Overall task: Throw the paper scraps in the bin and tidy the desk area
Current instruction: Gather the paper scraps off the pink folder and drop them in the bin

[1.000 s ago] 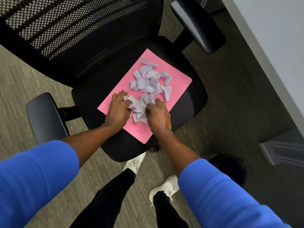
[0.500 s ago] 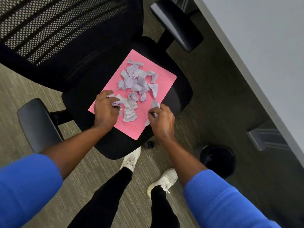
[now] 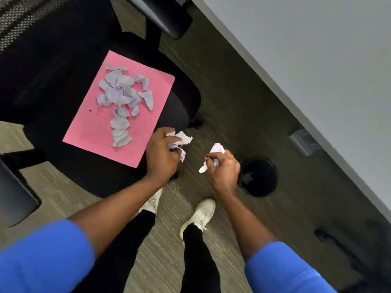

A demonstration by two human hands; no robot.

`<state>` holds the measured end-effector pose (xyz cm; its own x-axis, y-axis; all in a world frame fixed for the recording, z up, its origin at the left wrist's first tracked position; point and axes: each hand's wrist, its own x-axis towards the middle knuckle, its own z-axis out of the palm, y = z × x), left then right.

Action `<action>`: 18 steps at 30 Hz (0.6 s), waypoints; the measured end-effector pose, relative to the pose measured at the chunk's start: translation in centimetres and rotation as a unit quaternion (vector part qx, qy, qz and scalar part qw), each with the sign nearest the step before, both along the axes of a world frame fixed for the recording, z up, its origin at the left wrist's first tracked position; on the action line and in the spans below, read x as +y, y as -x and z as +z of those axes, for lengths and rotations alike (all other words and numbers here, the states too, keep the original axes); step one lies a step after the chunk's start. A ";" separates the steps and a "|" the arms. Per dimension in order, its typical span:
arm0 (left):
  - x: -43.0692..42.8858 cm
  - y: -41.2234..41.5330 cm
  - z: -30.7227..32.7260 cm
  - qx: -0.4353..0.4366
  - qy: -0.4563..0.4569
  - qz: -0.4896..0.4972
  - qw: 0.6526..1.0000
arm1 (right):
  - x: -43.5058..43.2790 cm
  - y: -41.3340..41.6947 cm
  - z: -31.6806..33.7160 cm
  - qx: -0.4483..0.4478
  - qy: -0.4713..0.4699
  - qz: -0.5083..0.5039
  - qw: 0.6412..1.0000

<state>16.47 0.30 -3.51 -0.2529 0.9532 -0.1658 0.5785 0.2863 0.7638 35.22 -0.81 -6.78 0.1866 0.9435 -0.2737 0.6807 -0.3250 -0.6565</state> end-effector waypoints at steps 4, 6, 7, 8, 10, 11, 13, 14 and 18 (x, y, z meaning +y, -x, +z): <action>-0.6 -7.2 -1.9 -0.021 0.027 -0.044 0.998 | -2.1 -5.3 -1.4 -0.007 0.011 -0.079 0.997; -1.1 -11.1 -2.8 -0.040 0.037 -0.067 0.996 | -3.4 -8.2 -2.2 -0.009 0.014 -0.114 0.993; -1.3 -13.0 -3.4 -0.042 0.042 -0.080 0.995 | -4.0 -9.7 -2.7 -0.017 0.015 -0.130 0.991; -1.5 -14.9 -3.9 -0.042 0.047 -0.094 0.994 | -4.6 -11.2 -3.3 -0.030 0.019 -0.143 0.989; -1.9 -18.4 -5.4 -0.029 0.058 -0.123 0.990 | -5.7 -14.2 -4.5 -0.056 0.041 -0.169 0.983; -2.2 -20.2 -6.3 -0.018 0.065 -0.137 0.988 | -6.2 -15.6 -5.2 -0.063 0.056 -0.181 0.980; -2.7 -23.3 -8.6 0.005 0.100 -0.149 0.984 | -7.1 -18.4 -6.8 -0.062 0.068 -0.198 0.976; -3.1 -24.6 -9.7 0.015 0.126 -0.152 0.980 | -7.3 -19.9 -7.7 -0.050 0.064 -0.204 0.976; -3.7 -29.1 -12.5 0.003 0.103 -0.208 0.973 | -7.2 -24.3 -11.0 -0.048 0.081 -0.195 0.976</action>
<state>45.58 -3.41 -16.03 0.1467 0.9199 -0.3638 0.6814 0.1726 0.7113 59.48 -8.00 -17.75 0.5557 0.7407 -0.3774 0.5402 -0.6668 -0.5133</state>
